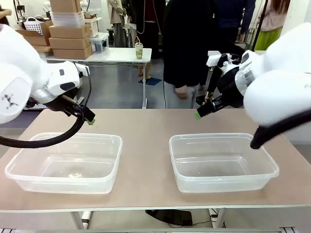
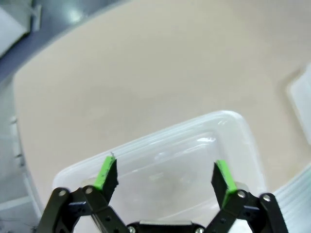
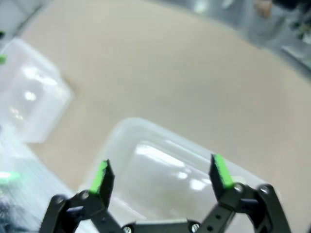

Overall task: Sort the waste into each basket.
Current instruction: Pick up the Organizing box on the left side of the table and lift it.

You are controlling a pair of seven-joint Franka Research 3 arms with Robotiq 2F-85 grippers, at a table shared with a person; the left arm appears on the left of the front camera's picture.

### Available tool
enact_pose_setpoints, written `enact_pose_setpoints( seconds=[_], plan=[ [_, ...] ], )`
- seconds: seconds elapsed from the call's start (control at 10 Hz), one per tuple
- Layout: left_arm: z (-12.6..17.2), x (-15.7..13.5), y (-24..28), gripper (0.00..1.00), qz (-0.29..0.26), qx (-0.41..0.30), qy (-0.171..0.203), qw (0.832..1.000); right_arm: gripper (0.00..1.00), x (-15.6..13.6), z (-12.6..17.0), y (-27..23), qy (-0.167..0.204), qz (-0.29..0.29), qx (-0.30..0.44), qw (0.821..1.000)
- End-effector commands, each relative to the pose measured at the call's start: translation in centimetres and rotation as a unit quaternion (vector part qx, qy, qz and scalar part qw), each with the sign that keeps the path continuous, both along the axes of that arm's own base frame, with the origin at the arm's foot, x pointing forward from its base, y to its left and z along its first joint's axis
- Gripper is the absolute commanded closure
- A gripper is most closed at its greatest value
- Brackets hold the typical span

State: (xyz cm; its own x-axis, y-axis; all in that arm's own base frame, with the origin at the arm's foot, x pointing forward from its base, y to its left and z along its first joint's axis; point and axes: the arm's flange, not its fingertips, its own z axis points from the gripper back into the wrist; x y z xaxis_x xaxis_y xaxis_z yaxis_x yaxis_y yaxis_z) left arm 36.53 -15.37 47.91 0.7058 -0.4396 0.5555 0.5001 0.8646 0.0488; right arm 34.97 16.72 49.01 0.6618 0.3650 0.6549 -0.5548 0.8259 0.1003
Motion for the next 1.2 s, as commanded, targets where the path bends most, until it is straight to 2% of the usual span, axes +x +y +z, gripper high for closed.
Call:
enact_pose_setpoints(
  seconds=[0.0, 0.1, 0.2, 0.3, 0.5, 0.6, 0.7, 0.8, 1.1],
  plan=[
    [3.3, -1.6, 4.6, 0.0, -0.107, -0.231, 0.107, 0.961, 0.0, -1.1, 2.3, -4.3, 0.173, -0.005, 0.424, 0.889],
    [3.4, -1.5, 6.7, 0.0, -0.082, -0.325, 0.134, 0.933, 0.0, -1.2, 2.1, -6.2, 0.177, -0.037, 0.529, 0.829],
    [3.1, -1.7, 8.5, 0.0, -0.044, -0.402, 0.129, 0.905, 0.0, -1.2, 0.9, -8.4, 0.173, -0.085, 0.608, 0.771],
    [2.6, -2.3, 10.0, 0.0, -0.032, -0.433, 0.12, 0.893, 0.0, -1.4, -0.1, -10.0, 0.161, -0.095, 0.654, 0.733],
    [1.6, -3.7, 12.3, 0.0, -0.011, -0.475, 0.093, 0.875, 0.0, -2.0, -1.5, -12.1, 0.138, -0.131, 0.693, 0.695],
    [1.3, -4.4, 12.9, 0.0, 0.0, -0.484, 0.067, 0.873, 0.0, -2.2, -2.0, -12.9, 0.128, -0.145, 0.697, 0.69],
    [1.1, -4.3, 13.2, 0.0, 0.116, -0.449, 0.059, 0.884, 0.0, -2.3, -2.3, -12.9, 0.103, -0.203, 0.623, 0.748],
    [4.5, -1.5, 14.2, 0.0, -0.009, -0.485, 0.096, 0.869, 0.0, 0.7, 1.8, -14.2, 0.171, -0.075, 0.535, 0.824],
    [4.5, -1.5, 14.2, 0.0, -0.009, -0.485, 0.096, 0.869, 0.0, 0.7, 1.8, -14.2, 0.171, -0.075, 0.535, 0.824]
  ],
)
